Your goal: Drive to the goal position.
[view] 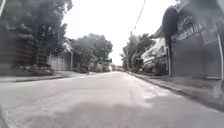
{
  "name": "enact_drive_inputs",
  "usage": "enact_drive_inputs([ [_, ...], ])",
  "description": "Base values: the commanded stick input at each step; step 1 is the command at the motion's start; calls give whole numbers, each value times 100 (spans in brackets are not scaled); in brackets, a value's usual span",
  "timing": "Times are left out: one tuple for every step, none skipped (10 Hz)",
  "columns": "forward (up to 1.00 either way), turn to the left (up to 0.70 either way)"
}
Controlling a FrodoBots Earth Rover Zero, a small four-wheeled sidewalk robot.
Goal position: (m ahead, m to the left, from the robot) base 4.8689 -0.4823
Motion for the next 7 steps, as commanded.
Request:
enact_drive_inputs([
  [50, 0],
  [50, 0],
  [50, 0],
  [50, 0],
  [50, 0],
  [50, 0],
  [50, 0],
])
